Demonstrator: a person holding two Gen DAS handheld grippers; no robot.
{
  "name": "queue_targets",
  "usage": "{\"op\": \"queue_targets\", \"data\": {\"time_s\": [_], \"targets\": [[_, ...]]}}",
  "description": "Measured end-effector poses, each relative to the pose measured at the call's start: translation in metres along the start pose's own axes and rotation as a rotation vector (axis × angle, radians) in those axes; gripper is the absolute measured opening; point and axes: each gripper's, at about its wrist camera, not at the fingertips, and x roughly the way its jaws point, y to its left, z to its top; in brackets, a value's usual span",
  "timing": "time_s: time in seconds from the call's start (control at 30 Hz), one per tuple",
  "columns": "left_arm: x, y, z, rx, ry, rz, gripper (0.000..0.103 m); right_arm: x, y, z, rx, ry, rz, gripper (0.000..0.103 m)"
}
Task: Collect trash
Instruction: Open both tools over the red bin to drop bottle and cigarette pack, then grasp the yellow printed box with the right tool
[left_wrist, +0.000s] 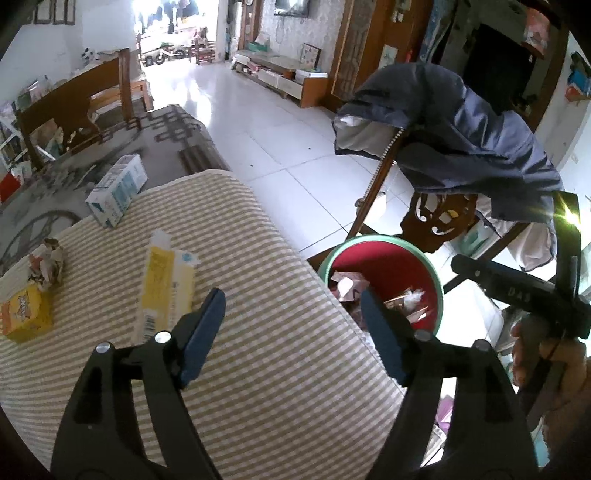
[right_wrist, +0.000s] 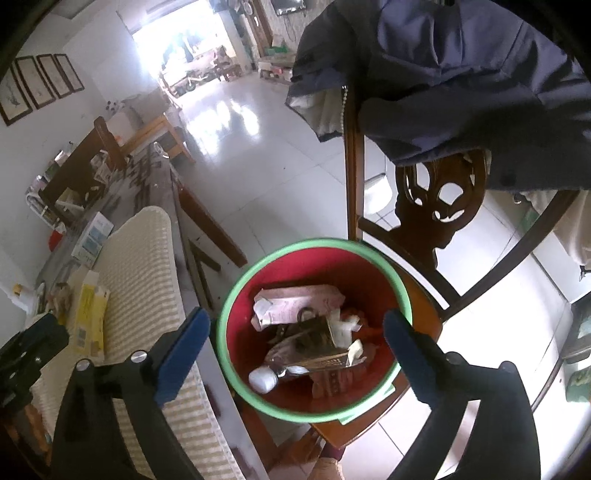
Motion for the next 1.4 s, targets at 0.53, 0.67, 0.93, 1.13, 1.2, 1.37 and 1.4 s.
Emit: {"op": "queue_targets", "data": {"time_s": [0.53,0.67,0.93,1.13,1.2,1.37,1.4], "targets": [[-0.043,0.096,-0.048,-0.140,-0.023,0.081,0.074,0.008,0.093,-0.022,-0.056,0.057,0.083,0.094],[-0.061,0.133,-0.069,-0.188,-0.032,0.107,0.074,0.020,0.139,-0.032,-0.095,0.096,0.122,0.094],[-0.096,0.206,-0.102,-0.250,-0.041,0.172,0.076,0.076,0.249,-0.038,-0.155,0.171,0.161,0.094],[-0.116,0.254,-0.096,-0.123,-0.079,0.224,0.087,0.120,0.292,-0.048,-0.157,0.245,0.097,0.089],[-0.113,0.267,-0.088,-0.056,-0.083,0.235,0.090,0.127,0.296,-0.052,-0.141,0.272,0.098,0.062],[-0.076,0.293,-0.063,0.179,0.000,0.229,0.091,0.109,0.295,-0.062,-0.141,0.287,0.161,0.049],[-0.065,0.297,-0.059,0.244,0.025,0.228,0.091,0.101,0.293,-0.067,-0.149,0.283,0.172,0.049]]}}
